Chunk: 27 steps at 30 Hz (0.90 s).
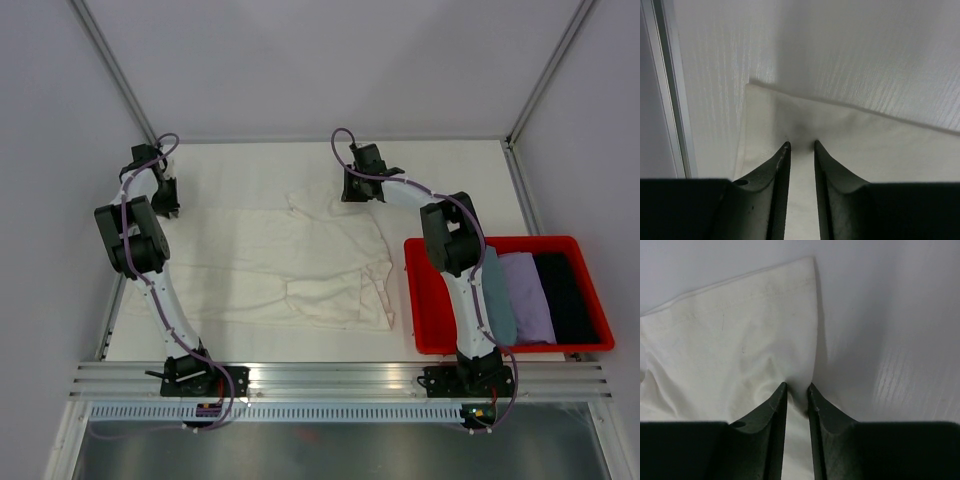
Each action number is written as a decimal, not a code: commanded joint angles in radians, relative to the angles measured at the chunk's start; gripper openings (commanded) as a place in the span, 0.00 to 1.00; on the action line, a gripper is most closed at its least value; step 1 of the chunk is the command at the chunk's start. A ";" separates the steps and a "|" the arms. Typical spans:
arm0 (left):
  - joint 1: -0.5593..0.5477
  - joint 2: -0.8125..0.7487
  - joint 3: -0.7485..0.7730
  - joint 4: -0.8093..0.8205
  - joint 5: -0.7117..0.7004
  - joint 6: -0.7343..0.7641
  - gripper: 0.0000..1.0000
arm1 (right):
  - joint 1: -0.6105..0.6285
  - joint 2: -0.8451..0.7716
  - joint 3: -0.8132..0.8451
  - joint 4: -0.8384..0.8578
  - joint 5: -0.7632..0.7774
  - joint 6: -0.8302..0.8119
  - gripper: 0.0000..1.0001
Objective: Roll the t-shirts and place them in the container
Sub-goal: Fold the tshirt
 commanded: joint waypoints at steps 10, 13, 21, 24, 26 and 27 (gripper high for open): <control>0.004 0.018 -0.056 0.072 0.011 0.020 0.02 | 0.014 -0.020 -0.040 -0.022 0.007 -0.011 0.00; 0.003 -0.011 -0.087 0.100 0.051 0.031 0.02 | 0.015 -0.039 -0.057 -0.015 0.009 -0.019 0.00; 0.004 -0.172 -0.217 0.198 0.074 0.057 0.02 | 0.017 -0.154 -0.135 0.036 -0.014 -0.020 0.00; 0.003 -0.215 -0.260 0.235 0.068 0.080 0.02 | 0.022 -0.186 -0.156 0.045 -0.022 -0.023 0.00; 0.004 -0.238 -0.296 0.258 0.050 0.094 0.02 | 0.028 -0.207 -0.166 0.030 -0.020 -0.035 0.00; 0.003 -0.244 -0.296 0.263 0.047 0.100 0.02 | 0.028 -0.217 -0.173 0.027 -0.020 -0.037 0.00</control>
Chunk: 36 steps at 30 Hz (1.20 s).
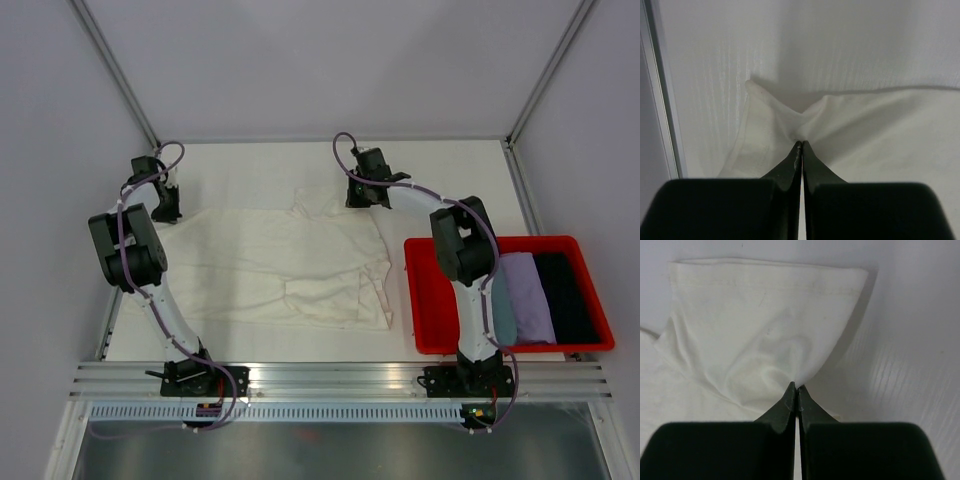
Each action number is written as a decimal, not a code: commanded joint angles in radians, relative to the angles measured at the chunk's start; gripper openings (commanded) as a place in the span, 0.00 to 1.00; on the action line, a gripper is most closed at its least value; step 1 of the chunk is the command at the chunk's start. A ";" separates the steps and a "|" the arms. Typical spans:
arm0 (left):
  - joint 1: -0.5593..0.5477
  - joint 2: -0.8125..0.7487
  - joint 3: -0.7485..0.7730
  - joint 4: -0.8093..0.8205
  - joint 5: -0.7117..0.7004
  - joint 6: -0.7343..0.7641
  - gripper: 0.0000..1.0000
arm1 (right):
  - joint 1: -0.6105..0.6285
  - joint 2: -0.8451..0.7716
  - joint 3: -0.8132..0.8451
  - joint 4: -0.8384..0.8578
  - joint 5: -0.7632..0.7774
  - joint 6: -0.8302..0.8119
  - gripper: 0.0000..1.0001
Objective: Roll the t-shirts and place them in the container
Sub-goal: Fold the tshirt
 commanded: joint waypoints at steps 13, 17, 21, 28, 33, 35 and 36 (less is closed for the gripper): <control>0.005 -0.197 -0.134 0.118 -0.026 0.101 0.02 | 0.057 -0.336 -0.308 0.092 0.000 -0.014 0.00; 0.003 -0.251 -0.176 0.124 -0.026 0.113 0.02 | 0.073 -0.426 -0.390 0.115 0.011 -0.005 0.00; 0.008 -0.327 -0.262 0.141 -0.025 0.124 0.02 | 0.101 -0.493 -0.459 0.086 0.051 -0.002 0.00; 0.058 -0.441 -0.418 0.201 -0.025 0.159 0.02 | 0.116 -0.698 -0.693 0.073 0.109 0.029 0.00; 0.104 -0.455 -0.492 0.217 -0.016 0.173 0.02 | 0.133 -0.745 -0.793 0.099 0.089 0.087 0.00; 0.115 -0.462 -0.506 0.213 -0.010 0.177 0.02 | 0.153 -0.757 -0.836 0.118 0.086 0.102 0.00; 0.117 -0.465 -0.524 0.213 -0.010 0.196 0.02 | 0.159 -0.757 -0.849 0.130 0.083 0.116 0.00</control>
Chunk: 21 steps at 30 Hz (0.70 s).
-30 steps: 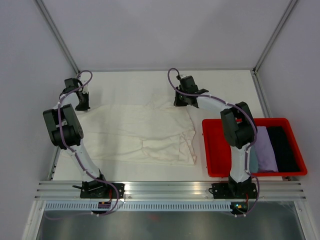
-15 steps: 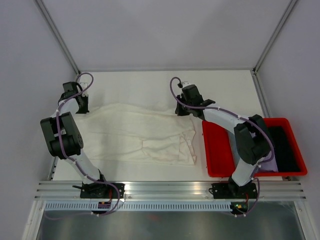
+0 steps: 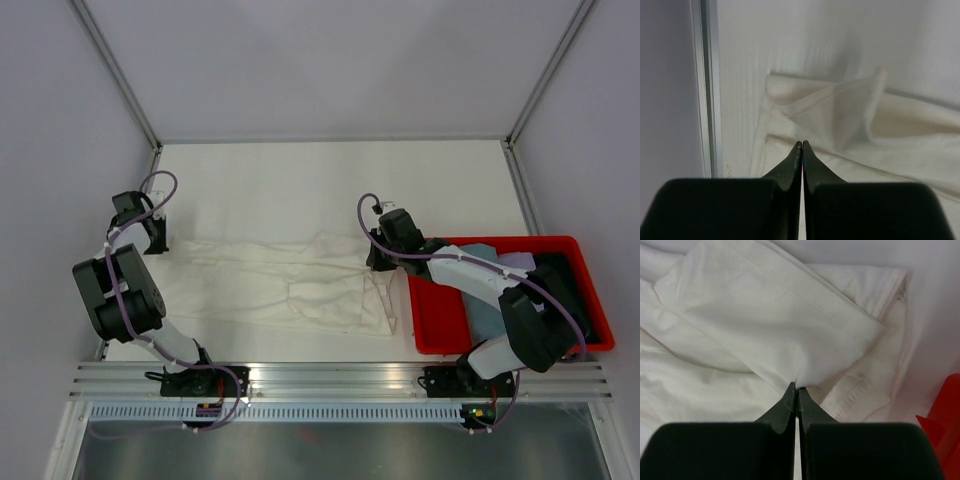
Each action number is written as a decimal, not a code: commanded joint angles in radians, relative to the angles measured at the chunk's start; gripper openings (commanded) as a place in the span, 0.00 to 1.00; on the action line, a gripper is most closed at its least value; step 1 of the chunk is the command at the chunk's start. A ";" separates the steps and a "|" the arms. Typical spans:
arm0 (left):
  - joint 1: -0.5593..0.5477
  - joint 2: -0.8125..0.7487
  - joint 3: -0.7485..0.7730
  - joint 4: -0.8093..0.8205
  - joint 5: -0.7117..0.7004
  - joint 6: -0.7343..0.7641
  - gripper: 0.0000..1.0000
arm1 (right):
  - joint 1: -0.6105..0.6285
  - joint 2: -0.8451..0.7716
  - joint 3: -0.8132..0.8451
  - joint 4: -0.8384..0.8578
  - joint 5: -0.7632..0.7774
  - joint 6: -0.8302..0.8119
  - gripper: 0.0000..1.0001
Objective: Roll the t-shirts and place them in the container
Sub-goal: Fold the tshirt
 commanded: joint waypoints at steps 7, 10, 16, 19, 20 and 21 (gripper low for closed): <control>0.017 -0.168 -0.079 -0.038 0.001 0.087 0.51 | 0.031 0.022 -0.076 0.033 0.020 0.042 0.00; -0.004 -0.228 -0.067 -0.055 -0.002 0.068 0.54 | 0.031 0.017 -0.066 0.020 0.033 0.027 0.00; -0.104 -0.079 0.074 -0.057 -0.085 -0.004 0.56 | 0.031 0.028 -0.046 0.007 0.025 0.014 0.00; -0.152 0.033 0.140 -0.057 -0.131 -0.010 0.58 | 0.031 0.040 -0.053 0.014 0.023 0.027 0.00; -0.161 0.056 0.169 -0.057 -0.146 -0.008 0.58 | 0.031 0.042 -0.056 0.017 0.025 0.036 0.00; -0.170 0.076 0.183 -0.058 -0.174 -0.008 0.60 | 0.031 0.042 -0.065 0.031 0.022 0.039 0.00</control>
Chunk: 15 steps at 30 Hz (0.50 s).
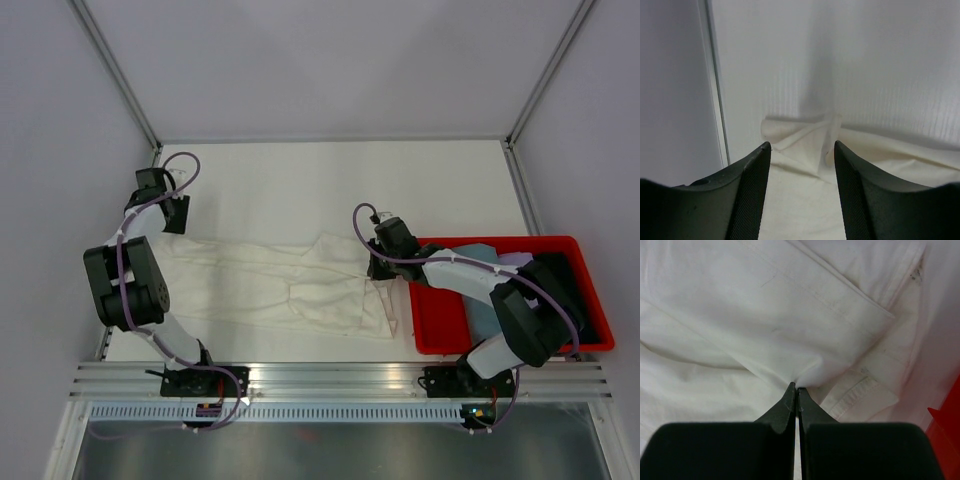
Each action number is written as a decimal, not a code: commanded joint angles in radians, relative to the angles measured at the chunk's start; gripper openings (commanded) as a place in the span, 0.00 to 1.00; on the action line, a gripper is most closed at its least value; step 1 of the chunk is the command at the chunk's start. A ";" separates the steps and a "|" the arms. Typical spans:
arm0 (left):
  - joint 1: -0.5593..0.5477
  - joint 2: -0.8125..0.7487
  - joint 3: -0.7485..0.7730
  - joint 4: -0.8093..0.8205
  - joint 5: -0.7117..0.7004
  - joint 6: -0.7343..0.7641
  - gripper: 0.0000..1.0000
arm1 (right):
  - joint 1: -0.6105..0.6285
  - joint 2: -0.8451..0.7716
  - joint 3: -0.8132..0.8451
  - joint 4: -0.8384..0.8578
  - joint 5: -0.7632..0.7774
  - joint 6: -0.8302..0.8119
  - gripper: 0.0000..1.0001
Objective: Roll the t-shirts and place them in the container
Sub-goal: Fold the tshirt
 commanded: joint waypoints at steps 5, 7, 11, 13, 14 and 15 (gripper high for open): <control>-0.028 0.132 0.163 -0.040 -0.123 -0.044 0.63 | 0.004 0.017 -0.002 0.033 0.004 0.019 0.00; -0.028 0.141 0.187 -0.077 -0.097 -0.049 0.66 | 0.006 0.015 -0.007 0.036 0.006 0.016 0.00; -0.027 0.225 0.259 -0.161 -0.090 -0.058 0.65 | 0.006 0.020 -0.001 0.041 0.006 0.006 0.00; -0.021 0.239 0.259 -0.166 -0.074 -0.070 0.65 | 0.007 0.019 0.001 0.038 0.004 0.001 0.00; -0.014 0.244 0.260 -0.166 -0.058 -0.094 0.65 | 0.007 0.019 0.001 0.044 0.004 -0.004 0.00; -0.014 0.257 0.266 -0.168 -0.054 -0.105 0.65 | 0.007 0.020 0.001 0.047 0.004 -0.007 0.00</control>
